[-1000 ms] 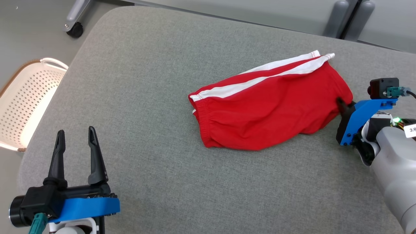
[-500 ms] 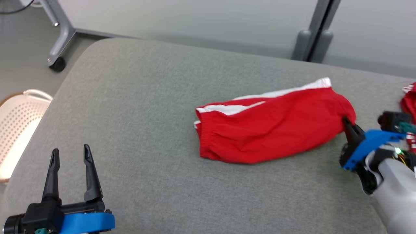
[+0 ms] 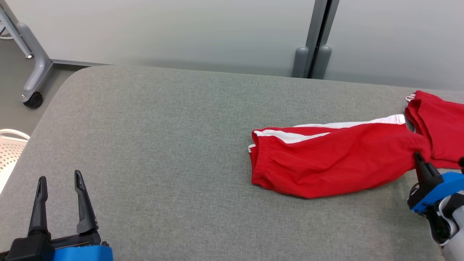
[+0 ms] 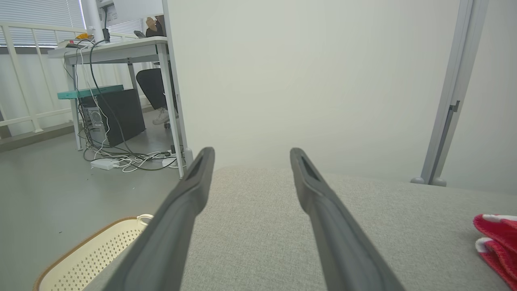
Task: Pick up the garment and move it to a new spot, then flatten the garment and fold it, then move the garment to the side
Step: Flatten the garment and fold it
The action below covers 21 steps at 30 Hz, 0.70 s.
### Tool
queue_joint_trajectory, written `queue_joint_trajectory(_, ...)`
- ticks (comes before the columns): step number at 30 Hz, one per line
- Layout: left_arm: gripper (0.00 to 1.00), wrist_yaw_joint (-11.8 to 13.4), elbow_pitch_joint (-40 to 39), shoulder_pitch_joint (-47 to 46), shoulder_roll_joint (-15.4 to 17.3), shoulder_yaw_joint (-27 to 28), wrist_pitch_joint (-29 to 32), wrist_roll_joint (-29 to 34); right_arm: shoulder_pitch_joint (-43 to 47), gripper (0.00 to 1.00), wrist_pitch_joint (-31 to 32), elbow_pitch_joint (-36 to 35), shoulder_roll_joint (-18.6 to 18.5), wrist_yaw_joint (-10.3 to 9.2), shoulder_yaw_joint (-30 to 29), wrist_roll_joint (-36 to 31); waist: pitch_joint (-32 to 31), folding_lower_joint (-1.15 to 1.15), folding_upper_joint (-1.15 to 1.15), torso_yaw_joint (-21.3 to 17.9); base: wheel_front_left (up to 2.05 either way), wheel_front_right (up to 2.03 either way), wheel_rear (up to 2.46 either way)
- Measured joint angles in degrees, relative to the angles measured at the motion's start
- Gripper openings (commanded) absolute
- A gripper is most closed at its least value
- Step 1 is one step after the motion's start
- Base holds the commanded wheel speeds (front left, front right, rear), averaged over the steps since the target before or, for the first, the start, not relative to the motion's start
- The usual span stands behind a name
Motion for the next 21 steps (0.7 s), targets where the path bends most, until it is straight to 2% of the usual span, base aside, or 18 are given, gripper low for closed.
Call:
queue_joint_trajectory(8,1.00,-0.36,0.71,0.00,0.01,0.35,-0.01,0.55,-0.75,0.00,-0.49,-5.78,3.04,0.00,0.66,-2.52,-0.10,0.00,0.00,-0.54,0.00,0.00,0.00)
queue_joint_trajectory(21,1.00,-0.44,1.07,-0.02,-0.03,-0.31,-0.01,0.64,-1.15,0.00,1.64,-19.19,13.17,0.00,6.97,-10.18,-0.18,0.00,0.00,0.65,0.00,0.00,0.00)
